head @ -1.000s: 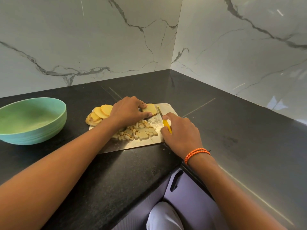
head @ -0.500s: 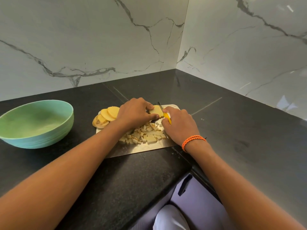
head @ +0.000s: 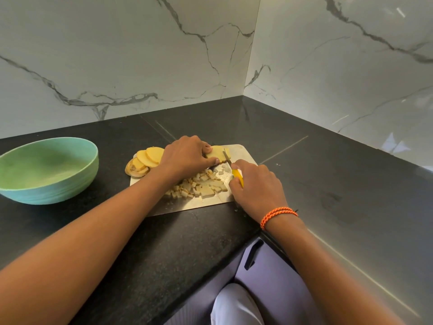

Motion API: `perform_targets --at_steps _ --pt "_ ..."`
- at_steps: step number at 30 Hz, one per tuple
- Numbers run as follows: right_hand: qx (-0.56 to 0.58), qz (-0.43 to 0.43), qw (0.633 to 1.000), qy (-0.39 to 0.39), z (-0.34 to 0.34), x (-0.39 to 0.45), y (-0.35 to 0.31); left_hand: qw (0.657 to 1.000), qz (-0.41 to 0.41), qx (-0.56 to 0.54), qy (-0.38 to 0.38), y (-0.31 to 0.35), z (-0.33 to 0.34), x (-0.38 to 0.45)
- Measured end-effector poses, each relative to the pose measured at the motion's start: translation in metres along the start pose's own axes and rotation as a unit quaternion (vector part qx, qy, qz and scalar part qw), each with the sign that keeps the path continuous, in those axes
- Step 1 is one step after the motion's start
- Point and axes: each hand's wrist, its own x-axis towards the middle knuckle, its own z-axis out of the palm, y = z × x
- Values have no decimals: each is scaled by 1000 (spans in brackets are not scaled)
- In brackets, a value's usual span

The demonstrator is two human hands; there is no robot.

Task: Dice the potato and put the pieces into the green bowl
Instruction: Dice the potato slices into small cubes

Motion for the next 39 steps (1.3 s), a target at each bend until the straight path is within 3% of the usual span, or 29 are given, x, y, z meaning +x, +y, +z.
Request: perform_targets --at_steps 10,19,30,39 --pt "-25 3 1000 -4 -5 -15 2 999 -27 -18 -2 2 1 -1" --pt "68 -5 996 55 5 17 0 999 -34 -19 -4 -1 -1 2" --pt "33 -12 999 19 17 43 -6 999 -32 -8 -9 -1 -2 3" --pt "18 -18 1000 5 8 9 2 999 -32 -7 -3 0 -2 2"
